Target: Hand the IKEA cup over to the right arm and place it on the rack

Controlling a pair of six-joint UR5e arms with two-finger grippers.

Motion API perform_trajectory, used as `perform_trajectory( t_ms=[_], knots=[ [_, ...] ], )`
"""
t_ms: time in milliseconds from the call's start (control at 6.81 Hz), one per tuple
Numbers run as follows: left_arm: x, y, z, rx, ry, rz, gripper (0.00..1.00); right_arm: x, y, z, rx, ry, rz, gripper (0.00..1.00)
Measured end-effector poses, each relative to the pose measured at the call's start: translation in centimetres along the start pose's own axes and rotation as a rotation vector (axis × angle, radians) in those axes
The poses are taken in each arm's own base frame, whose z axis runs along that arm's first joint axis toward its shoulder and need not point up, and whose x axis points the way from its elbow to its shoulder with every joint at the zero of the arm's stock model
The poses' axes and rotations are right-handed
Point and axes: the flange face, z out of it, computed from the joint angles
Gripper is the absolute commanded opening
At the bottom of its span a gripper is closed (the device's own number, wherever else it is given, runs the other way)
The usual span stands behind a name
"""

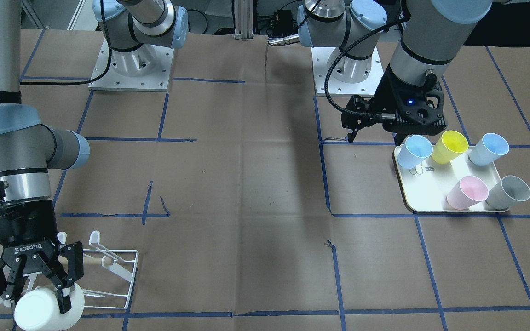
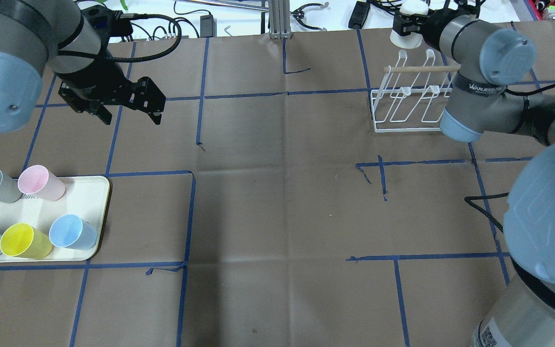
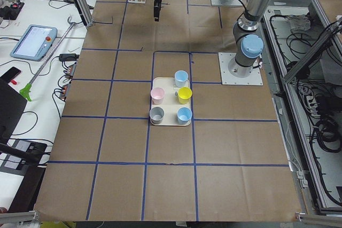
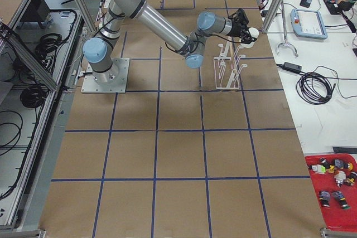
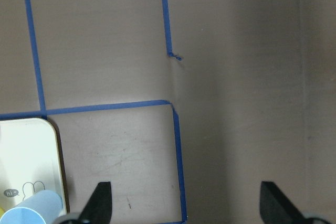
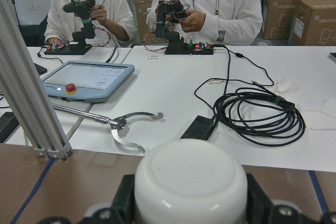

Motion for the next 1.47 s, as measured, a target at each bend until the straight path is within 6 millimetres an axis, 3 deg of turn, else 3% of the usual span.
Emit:
perform_trajectory(
  t_ms=[147, 294, 441, 735, 882, 1176, 1469],
  knots=[
    [-2.2, 2.4, 0.5, -0.009, -0.006, -0.031, 0.99, -0.1, 1.0, 0.0, -0.019, -0.001, 0.007, 0.36],
    [-4.4, 5.1, 1.1, -0.018, -0.009, -0.047, 0.99, -0.2, 1.7, 0.0, -0.034, -0.002, 0.013, 0.80],
    [-6.7, 8.2, 2.2, -0.028, -0.009, -0.057, 0.99, -0.2, 2.3, 0.0, -0.045, -0.004, 0.019, 0.99],
    [-10.9, 14.1, 4.9, -0.044, 0.000, -0.074, 0.99, -0.3, 2.7, 0.1, -0.054, -0.011, 0.034, 1.00],
    [-12.5, 15.6, 6.0, -0.049, 0.003, -0.072, 0.99, -0.4, 2.7, 0.1, -0.055, -0.013, 0.038, 1.00],
    [-15.0, 15.8, 7.2, -0.033, -0.005, -0.034, 0.99, -0.6, 2.3, -0.2, -0.050, -0.015, 0.034, 1.00],
    [-16.5, 14.4, 8.7, -0.026, -0.009, 0.007, 0.99, -1.3, 0.2, -1.8, -0.013, -0.017, 0.019, 1.00]
  ],
)
